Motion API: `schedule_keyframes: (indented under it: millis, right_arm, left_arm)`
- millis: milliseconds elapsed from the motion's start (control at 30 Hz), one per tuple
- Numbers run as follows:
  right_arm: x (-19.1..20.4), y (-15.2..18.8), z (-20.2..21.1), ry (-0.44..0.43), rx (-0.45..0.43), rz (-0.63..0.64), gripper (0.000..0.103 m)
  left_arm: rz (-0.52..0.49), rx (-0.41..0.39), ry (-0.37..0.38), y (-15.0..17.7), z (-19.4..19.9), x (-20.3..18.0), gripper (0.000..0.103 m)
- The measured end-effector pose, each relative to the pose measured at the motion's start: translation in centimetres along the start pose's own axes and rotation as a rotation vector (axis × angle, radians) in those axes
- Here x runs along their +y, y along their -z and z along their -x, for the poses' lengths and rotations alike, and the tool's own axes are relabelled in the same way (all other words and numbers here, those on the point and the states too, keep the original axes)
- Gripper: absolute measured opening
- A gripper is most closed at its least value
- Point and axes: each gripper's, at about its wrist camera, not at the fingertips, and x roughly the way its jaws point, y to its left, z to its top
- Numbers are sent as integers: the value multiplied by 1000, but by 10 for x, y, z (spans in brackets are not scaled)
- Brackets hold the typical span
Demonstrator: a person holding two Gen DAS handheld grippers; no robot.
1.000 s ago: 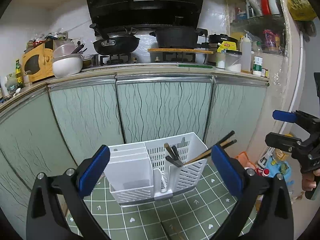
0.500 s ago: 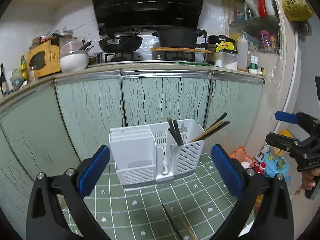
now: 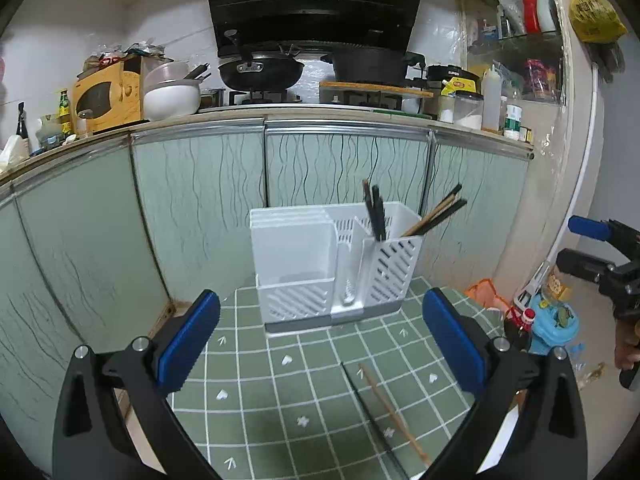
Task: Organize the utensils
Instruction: 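Move both open grippers back down toward the last chopsticks on the mat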
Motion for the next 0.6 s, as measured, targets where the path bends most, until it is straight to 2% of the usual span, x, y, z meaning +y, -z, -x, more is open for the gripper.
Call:
schedule_keyframes:
  millis: [433, 600]
  right_arm:
    - [9, 59, -25, -22, 52, -6, 96]
    - [16, 82, -33, -36, 78, 13, 96]
  left_arm:
    - [-61, 6, -70, 58, 12, 2, 98]
    - [-55, 13, -64, 77, 14, 2, 98]
